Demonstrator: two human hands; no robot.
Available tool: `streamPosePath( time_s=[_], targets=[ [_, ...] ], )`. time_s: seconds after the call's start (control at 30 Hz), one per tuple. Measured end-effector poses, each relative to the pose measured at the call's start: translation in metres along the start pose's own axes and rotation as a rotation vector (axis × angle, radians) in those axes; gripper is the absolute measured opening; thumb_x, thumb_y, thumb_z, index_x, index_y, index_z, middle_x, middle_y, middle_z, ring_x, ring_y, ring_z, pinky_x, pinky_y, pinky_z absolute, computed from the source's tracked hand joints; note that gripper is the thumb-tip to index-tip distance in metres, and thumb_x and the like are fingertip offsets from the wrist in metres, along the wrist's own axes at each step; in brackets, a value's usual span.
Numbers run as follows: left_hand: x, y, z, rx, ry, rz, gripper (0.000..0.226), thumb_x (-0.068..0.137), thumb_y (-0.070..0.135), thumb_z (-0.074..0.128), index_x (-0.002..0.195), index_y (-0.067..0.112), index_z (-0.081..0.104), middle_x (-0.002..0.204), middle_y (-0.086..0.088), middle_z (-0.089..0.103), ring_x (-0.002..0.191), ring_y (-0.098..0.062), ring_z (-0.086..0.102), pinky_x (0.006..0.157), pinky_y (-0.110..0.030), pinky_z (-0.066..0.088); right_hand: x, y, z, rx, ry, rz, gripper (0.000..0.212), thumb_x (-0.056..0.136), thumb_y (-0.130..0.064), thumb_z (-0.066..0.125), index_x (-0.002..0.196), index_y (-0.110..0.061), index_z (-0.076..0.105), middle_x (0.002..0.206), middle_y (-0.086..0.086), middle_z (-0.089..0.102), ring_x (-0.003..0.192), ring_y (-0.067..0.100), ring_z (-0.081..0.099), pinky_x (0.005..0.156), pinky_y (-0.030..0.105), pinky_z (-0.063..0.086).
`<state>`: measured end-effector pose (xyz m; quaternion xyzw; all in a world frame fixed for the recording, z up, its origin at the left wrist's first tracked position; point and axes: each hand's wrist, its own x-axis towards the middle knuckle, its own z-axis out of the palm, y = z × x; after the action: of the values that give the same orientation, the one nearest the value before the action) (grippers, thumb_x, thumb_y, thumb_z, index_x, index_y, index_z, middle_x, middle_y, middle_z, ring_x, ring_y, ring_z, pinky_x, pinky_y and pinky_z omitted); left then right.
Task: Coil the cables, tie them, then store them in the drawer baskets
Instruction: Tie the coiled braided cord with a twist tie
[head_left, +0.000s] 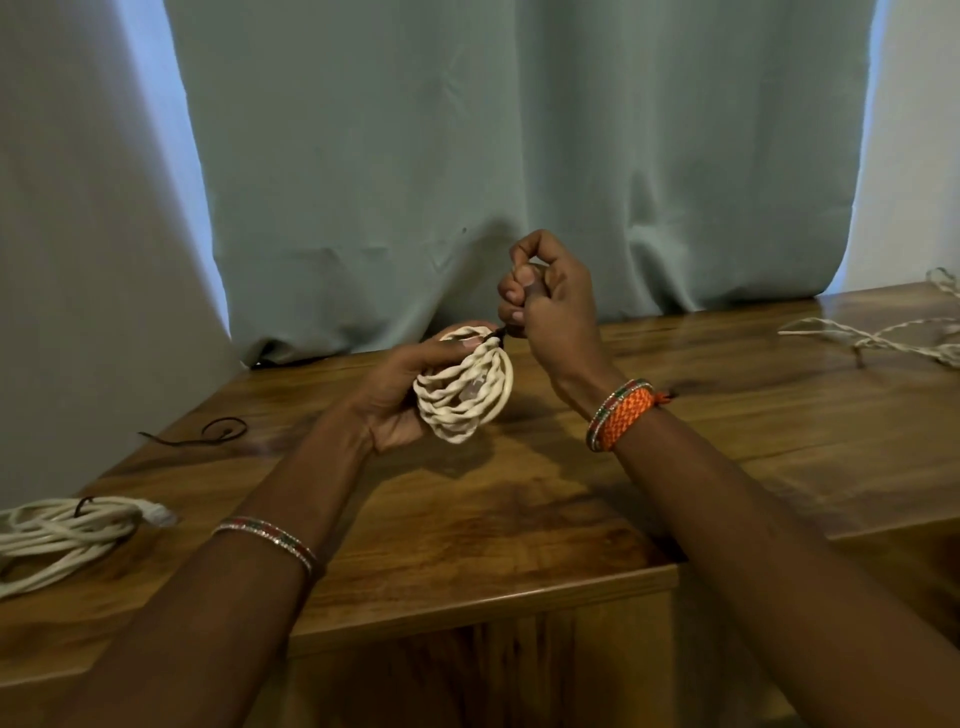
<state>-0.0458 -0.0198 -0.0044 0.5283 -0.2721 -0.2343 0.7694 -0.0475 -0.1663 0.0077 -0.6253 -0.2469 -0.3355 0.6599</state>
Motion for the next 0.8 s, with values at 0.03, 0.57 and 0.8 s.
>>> streamPosePath(
  time_s=[0.03, 0.57, 0.8],
  targets=[
    [-0.001, 0.001, 0.001, -0.029, -0.013, -0.006, 0.033, 0.037, 0.012, 0.087, 0.067, 0.005, 0.074, 0.059, -0.009, 0.067, 0.047, -0.016, 0.065, 0.042, -0.021, 0.05, 0.0, 0.0, 0.001, 0.005, 0.002, 0.0, 0.033, 0.086, 0.017, 0.029, 0.076, -0.013, 0.041, 0.066, 0.004, 0.033, 0.052, 0.005, 0.036, 0.045, 0.014, 0.031],
    [0.008, 0.004, -0.017, 0.319, -0.105, 0.255, 0.042, 0.048, 0.019, 0.09, 0.082, 0.015, 0.067, 0.072, -0.001, 0.067, 0.062, -0.011, 0.063, 0.057, -0.02, 0.051, -0.002, -0.001, 0.002, 0.126, -0.049, 0.098, 0.028, 0.096, 0.007, 0.032, 0.079, -0.013, 0.042, 0.06, 0.001, 0.042, 0.05, 0.006, 0.048, 0.045, 0.017, 0.037],
    [0.007, 0.001, -0.015, 0.423, -0.032, 0.259, 0.031, 0.064, -0.007, 0.065, 0.09, 0.006, 0.057, 0.066, 0.003, 0.065, 0.055, -0.007, 0.059, 0.053, -0.018, 0.048, -0.007, -0.007, -0.016, -0.068, -0.089, 0.039, 0.02, 0.099, -0.002, 0.04, 0.084, -0.013, 0.047, 0.069, 0.004, 0.058, 0.061, 0.008, 0.056, 0.05, 0.019, 0.045]
  ],
)
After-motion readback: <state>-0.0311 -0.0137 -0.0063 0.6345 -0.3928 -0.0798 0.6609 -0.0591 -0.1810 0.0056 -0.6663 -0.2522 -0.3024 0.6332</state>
